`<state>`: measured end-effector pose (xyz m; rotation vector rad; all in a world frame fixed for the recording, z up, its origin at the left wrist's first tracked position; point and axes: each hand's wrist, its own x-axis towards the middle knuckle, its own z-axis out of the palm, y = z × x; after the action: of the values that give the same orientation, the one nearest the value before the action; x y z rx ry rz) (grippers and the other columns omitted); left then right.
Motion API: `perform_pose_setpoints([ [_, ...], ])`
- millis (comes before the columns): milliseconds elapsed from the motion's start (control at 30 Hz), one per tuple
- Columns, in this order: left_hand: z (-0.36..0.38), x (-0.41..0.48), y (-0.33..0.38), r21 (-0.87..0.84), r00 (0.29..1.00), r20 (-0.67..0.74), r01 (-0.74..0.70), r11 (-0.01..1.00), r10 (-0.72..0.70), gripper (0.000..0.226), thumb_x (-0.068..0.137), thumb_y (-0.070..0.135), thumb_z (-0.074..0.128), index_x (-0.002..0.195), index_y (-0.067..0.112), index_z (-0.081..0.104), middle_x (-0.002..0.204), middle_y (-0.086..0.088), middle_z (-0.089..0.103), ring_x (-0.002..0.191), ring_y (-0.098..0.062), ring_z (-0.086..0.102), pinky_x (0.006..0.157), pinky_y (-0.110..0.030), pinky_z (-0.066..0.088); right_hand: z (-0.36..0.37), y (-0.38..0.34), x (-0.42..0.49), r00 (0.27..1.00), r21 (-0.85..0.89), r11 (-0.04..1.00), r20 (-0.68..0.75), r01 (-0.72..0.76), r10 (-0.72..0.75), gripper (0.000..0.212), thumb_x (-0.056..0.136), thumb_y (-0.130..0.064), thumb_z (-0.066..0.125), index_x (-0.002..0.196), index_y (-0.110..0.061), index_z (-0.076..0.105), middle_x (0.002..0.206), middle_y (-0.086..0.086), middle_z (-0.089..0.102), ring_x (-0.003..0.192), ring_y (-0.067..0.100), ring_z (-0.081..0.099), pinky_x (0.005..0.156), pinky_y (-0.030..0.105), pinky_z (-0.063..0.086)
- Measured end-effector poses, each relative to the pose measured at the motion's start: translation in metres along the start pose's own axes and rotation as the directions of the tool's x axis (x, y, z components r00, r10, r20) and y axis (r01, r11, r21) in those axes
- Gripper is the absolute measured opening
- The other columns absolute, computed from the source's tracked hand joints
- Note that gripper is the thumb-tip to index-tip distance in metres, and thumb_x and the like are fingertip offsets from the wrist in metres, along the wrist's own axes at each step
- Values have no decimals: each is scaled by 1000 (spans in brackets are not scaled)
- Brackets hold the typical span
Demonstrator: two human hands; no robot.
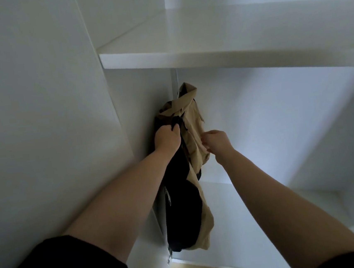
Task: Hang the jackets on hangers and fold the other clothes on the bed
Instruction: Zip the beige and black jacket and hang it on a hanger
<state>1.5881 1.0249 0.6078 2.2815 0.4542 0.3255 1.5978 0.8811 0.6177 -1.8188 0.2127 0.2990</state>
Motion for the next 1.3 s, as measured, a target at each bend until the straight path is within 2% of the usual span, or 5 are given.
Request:
perform_pose_setpoints([
  [267, 3, -19, -19, 195, 995, -57, -68, 978, 80, 31, 99, 29, 46, 111, 5, 60, 107, -11, 64, 101, -27, 61, 74, -29, 40, -14, 15, -10, 994, 39, 996, -84, 76, -73, 33, 88, -4, 47, 116, -5, 64, 115, 10, 64, 103, 25, 60, 82, 31, 48],
  [400, 10, -42, -10, 162, 989, -63, -120, 979, 132, 46, 94, 23, 50, 138, 10, 43, 134, -9, 50, 122, -23, 48, 94, -31, 43, -31, 25, -31, 975, -8, 985, -141, 173, -173, 33, 87, -4, 45, 115, -8, 63, 114, 5, 64, 88, 11, 57, 71, 21, 41],
  [533, 18, -79, 5, 272, 966, -106, -201, 941, 237, 58, 93, 33, 49, 145, 12, 33, 148, -11, 36, 135, -26, 33, 107, -40, 35, -58, 38, -61, 938, -160, 952, -190, 261, -289, 37, 88, -4, 45, 123, -10, 57, 123, 3, 59, 111, 16, 54, 86, 23, 39],
  [933, 51, -272, 102, 457, 807, -15, -520, 721, 591, 65, 96, 50, 29, 153, 25, 10, 160, -11, 9, 146, -33, 8, 115, -50, 11, -190, 119, -215, 711, -636, 667, -253, 389, -656, 50, 96, -18, 50, 143, -7, 36, 153, 11, 30, 143, 24, 22, 117, 34, 18],
  [1300, 67, -445, 170, 398, 699, 55, -670, 626, 713, 68, 95, 56, 26, 152, 29, 0, 161, -9, -2, 147, -31, -4, 113, -50, -1, -298, 165, -384, 599, -678, 707, -487, 201, -636, 57, 98, -29, 46, 147, -8, 28, 157, 10, 22, 146, 24, 12, 120, 39, 14],
])
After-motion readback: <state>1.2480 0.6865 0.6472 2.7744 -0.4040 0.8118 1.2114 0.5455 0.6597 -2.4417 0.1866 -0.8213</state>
